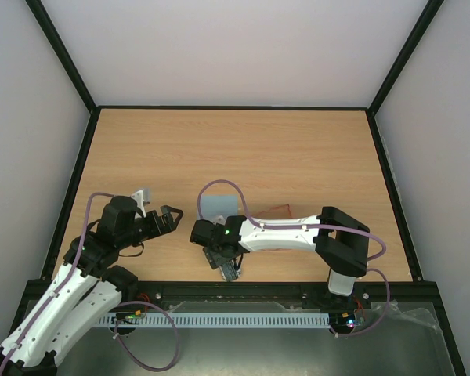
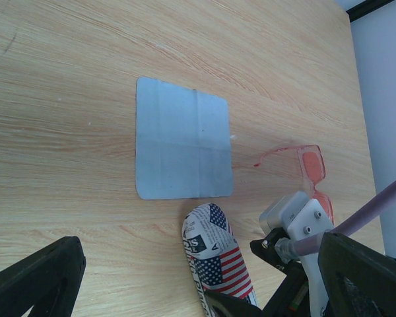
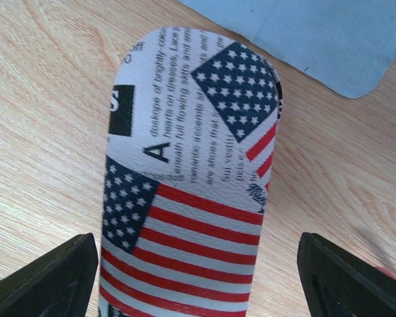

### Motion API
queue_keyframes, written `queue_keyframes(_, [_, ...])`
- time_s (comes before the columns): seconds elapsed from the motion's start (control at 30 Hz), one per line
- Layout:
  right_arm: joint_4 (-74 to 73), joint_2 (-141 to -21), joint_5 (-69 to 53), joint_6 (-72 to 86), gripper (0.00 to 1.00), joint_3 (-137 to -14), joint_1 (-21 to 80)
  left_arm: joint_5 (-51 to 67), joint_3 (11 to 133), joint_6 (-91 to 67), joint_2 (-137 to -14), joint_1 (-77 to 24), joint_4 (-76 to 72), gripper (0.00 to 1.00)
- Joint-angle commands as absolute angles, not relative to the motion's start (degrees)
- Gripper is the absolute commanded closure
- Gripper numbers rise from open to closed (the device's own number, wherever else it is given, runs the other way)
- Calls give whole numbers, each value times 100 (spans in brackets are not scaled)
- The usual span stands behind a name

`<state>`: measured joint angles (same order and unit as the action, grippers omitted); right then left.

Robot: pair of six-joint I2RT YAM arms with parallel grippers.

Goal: Organize the sunglasses
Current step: Pick up the sunglasses case from the center of the board.

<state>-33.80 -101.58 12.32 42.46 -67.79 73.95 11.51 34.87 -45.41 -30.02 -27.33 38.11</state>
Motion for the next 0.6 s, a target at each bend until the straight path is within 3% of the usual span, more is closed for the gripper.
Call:
queue_keyframes(0.0, [-3730, -10194, 1339, 4263, 17, -6887, 7435, 1151, 3636, -4474, -2962, -2707, 3880, 0])
queue_keyframes(0.57, [-3476, -10336, 1147, 4245, 21, -6686, 7436, 1152, 3643, -4482, -2935, -2707, 3915, 0])
